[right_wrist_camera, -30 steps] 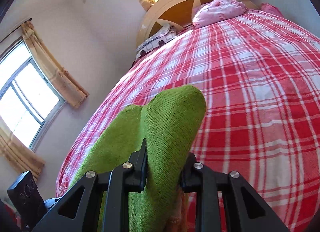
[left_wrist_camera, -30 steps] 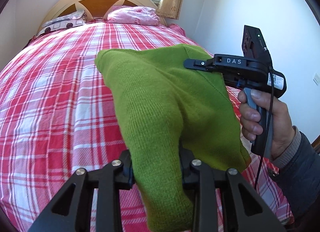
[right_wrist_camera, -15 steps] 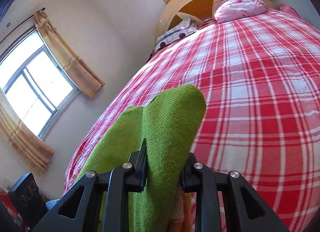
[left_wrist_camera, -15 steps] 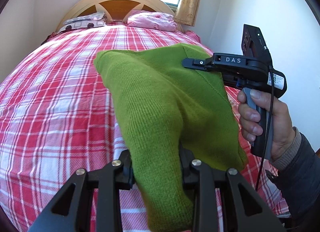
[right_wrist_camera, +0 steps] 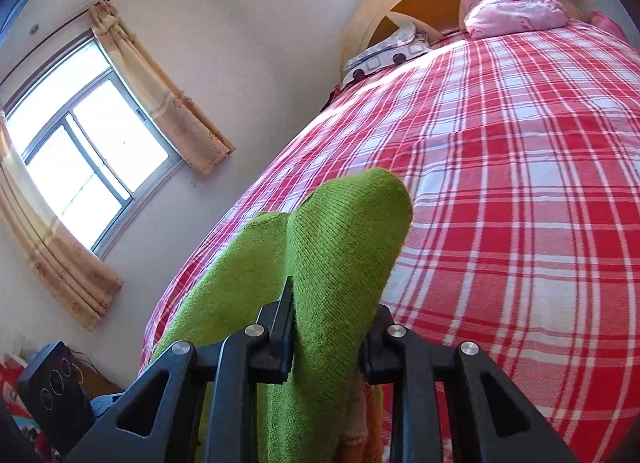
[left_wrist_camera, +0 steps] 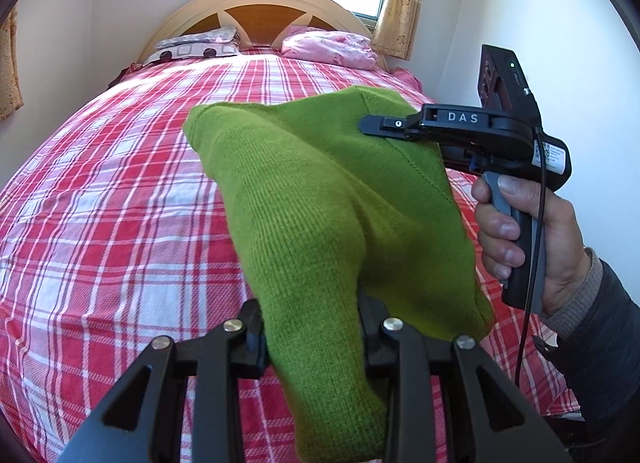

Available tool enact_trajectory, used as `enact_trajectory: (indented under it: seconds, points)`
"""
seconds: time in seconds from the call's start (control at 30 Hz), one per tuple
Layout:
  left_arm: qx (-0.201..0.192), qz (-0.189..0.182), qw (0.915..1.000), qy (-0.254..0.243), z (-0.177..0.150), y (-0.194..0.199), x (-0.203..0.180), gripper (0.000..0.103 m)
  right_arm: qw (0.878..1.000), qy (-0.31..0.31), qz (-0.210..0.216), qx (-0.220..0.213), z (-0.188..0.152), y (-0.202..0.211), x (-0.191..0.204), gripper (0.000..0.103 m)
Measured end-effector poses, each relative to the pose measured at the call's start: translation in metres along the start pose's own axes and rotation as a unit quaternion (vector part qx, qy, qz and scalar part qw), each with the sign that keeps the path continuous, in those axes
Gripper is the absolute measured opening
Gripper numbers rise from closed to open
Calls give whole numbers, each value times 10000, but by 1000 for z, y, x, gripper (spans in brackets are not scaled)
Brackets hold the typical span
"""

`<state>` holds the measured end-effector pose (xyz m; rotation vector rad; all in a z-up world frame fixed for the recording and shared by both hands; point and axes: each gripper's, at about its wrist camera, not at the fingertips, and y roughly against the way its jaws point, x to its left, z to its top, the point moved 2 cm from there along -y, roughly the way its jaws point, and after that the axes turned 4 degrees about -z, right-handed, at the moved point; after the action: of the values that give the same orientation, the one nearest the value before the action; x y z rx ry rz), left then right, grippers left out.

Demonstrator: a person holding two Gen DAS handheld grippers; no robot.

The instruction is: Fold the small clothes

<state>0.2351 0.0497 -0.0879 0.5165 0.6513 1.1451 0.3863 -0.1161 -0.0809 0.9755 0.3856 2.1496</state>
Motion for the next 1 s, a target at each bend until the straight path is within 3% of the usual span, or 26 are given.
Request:
enact_trajectory:
  seconds: [1.0]
  points:
    - [-141,582,9978,275,-39,43,70,33,9944,531,515,759,-16,-96,95,25]
